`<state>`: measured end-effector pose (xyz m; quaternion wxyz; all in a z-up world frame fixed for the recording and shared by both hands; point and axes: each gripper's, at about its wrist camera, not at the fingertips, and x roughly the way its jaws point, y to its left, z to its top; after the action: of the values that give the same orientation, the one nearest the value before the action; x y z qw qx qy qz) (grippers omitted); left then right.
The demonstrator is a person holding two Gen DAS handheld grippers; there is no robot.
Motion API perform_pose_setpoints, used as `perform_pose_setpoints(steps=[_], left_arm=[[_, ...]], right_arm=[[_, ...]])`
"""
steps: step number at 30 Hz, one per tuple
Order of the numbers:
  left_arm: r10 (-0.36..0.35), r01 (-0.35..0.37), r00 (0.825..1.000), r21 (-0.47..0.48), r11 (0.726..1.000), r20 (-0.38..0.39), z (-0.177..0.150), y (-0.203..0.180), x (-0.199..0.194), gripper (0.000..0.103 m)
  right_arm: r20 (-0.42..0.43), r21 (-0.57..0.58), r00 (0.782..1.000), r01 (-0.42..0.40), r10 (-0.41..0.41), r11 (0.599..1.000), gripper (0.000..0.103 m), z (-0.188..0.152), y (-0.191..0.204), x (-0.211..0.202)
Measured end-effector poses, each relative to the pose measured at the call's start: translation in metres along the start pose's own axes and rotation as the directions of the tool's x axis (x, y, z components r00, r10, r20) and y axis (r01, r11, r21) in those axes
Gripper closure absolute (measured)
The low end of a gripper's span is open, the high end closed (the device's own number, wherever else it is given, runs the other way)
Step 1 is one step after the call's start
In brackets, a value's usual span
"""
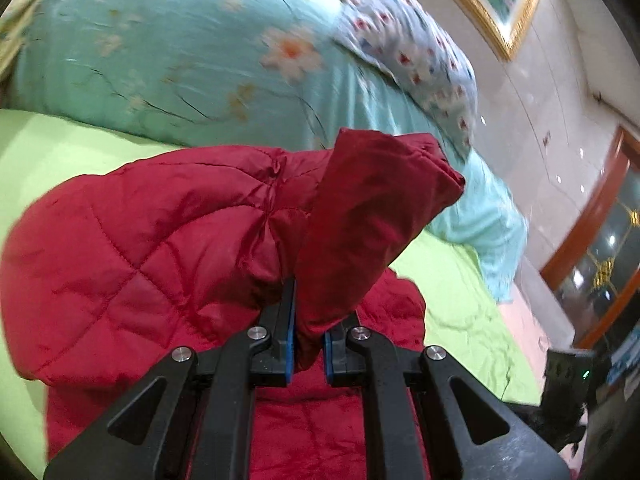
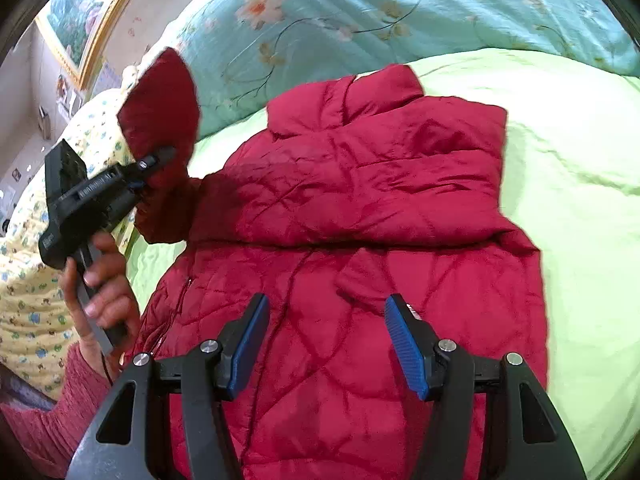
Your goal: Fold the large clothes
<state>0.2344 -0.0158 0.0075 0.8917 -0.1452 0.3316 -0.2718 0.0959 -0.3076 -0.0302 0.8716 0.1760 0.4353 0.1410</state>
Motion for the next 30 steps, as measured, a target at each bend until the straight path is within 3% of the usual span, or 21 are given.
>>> perform_pose_setpoints(steps=[10,17,23,30], left_arm=[[0.005,0.009,0.989,0.093,0.996,-0.15,-0.031,-0.051,0.072,0.095],[0.052,-0.014,0.974,0.172,0.985,-0.222,-0.054,-0.078,0.112,0.095],[0.121,-0.06,0.966,0.256,0.965,-0.23,-0.067,-0.086,0.117,0.095],[0.226,-0.134,0.955,0.395,0.909,-0.194,-0.082,-0.101,0.119,0.092]], right_arm=[[0.047,0.115,0.998,-0.042,0.037,0.993,0.04,0.006,-0.038,-0.016],[0.113,0.21,0.989,-0.122,0.1,0.97,0.04,0.034,-0.066,-0.019],[0.142,0.29,0.977,-0.196,0.16,0.937,0.039,0.071,-0.086,0.0],[0.133,0.405,0.953,-0.303,0.272,0.863,0.035,0.1,-0.1,0.052]])
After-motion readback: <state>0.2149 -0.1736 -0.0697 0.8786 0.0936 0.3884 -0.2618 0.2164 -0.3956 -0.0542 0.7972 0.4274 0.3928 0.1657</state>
